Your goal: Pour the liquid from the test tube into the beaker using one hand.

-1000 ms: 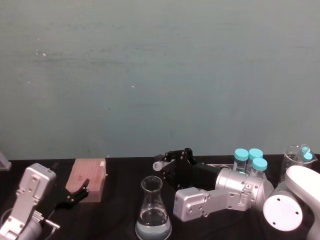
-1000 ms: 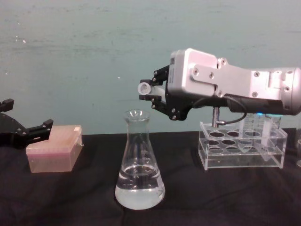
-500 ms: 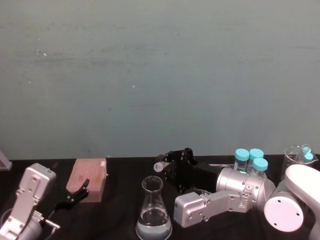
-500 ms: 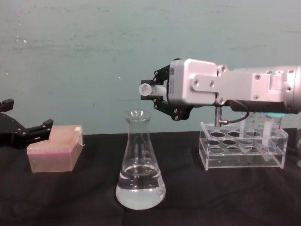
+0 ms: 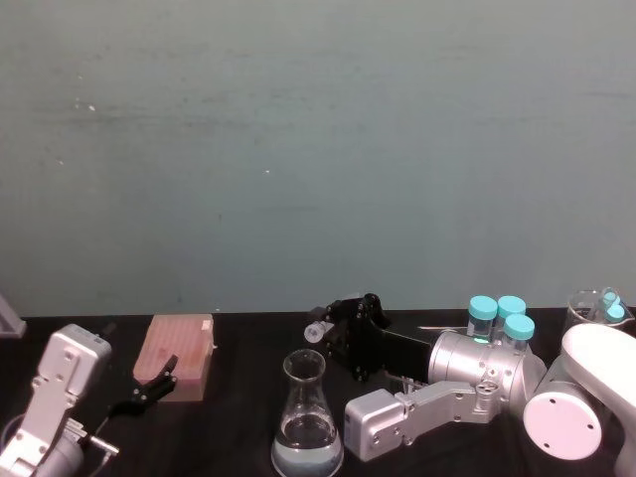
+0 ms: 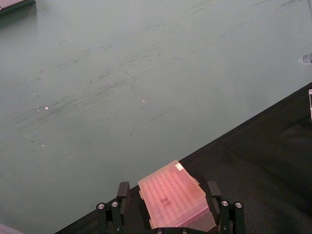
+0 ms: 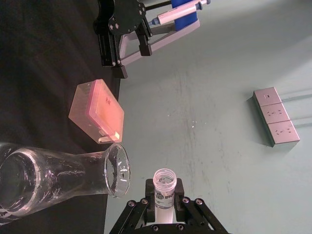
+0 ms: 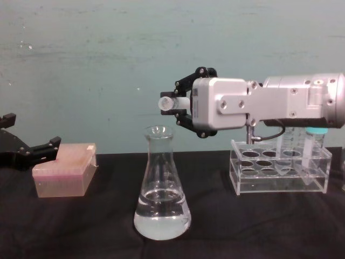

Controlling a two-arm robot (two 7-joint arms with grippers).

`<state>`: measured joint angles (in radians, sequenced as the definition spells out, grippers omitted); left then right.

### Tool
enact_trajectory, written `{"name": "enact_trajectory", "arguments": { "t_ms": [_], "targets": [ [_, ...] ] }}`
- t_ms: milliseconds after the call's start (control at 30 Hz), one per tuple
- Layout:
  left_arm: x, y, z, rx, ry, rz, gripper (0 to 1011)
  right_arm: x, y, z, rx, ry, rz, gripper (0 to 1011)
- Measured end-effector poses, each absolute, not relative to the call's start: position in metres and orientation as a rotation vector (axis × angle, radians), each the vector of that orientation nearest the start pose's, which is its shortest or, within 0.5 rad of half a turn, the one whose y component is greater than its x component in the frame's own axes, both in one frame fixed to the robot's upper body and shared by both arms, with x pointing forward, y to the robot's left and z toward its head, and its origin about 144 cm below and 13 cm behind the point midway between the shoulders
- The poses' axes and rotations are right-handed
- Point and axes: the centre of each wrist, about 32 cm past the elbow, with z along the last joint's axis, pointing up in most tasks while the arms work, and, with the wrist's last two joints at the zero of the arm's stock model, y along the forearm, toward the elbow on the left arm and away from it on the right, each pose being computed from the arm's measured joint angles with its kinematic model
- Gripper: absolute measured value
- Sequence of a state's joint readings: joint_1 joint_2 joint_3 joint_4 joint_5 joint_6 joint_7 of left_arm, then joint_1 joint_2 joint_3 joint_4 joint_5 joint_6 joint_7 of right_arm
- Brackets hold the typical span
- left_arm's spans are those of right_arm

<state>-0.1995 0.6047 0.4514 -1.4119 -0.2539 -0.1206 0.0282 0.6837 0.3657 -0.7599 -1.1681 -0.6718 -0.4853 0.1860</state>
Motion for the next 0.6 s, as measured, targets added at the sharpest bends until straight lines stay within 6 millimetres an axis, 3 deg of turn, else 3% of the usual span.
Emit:
{"name": "enact_trajectory", "arguments": {
  "t_ms": [600],
  "targets": [
    [0.4886,0.3096,1.1398,0.304,-0.285,1.248,1000,0.5958,-0.182,1.218,-0.533,-1.343,-0.386,221]
  ]
}}
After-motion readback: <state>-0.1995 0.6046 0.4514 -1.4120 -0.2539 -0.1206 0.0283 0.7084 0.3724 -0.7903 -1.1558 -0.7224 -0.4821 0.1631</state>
